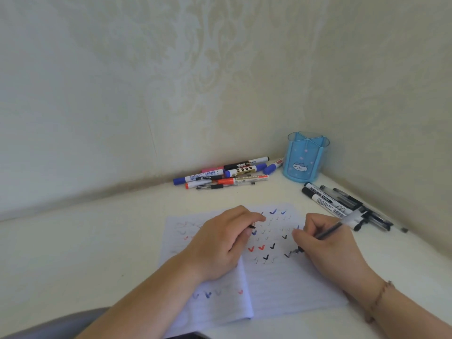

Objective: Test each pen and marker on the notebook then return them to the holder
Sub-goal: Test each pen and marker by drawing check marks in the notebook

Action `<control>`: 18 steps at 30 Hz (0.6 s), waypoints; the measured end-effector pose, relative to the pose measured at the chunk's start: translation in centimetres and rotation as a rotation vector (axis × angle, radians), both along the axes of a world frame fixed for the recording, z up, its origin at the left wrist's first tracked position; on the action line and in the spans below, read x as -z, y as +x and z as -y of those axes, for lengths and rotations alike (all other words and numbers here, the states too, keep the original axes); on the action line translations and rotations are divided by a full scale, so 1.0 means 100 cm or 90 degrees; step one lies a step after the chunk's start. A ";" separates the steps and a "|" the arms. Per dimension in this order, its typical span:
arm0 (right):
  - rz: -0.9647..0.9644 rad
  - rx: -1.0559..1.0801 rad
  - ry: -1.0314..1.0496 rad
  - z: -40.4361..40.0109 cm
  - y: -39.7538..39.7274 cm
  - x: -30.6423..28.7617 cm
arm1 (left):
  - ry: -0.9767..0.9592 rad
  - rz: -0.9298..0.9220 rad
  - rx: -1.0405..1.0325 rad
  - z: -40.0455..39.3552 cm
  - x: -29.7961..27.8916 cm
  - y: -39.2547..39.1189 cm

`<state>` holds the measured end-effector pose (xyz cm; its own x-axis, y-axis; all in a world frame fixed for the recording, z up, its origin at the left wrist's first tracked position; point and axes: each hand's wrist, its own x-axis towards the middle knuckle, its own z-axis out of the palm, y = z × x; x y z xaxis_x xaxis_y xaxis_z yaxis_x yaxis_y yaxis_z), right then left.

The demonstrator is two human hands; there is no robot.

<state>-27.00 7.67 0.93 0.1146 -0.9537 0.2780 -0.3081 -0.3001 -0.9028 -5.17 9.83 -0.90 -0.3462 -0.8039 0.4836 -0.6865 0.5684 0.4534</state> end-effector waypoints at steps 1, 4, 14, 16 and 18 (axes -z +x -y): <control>0.003 0.004 0.000 0.001 -0.001 0.000 | -0.007 0.000 0.010 0.000 -0.001 0.000; -0.011 -0.001 0.007 0.003 -0.003 0.002 | -0.026 0.003 0.029 0.001 -0.003 0.000; -0.031 -0.092 -0.010 0.001 0.000 0.004 | -0.032 0.015 0.018 0.004 0.001 -0.002; -0.040 -0.101 -0.003 0.001 0.000 0.004 | -0.029 0.014 0.014 0.005 0.001 -0.001; -0.052 -0.101 0.000 0.003 0.000 0.005 | -0.015 0.005 0.006 0.004 0.001 -0.001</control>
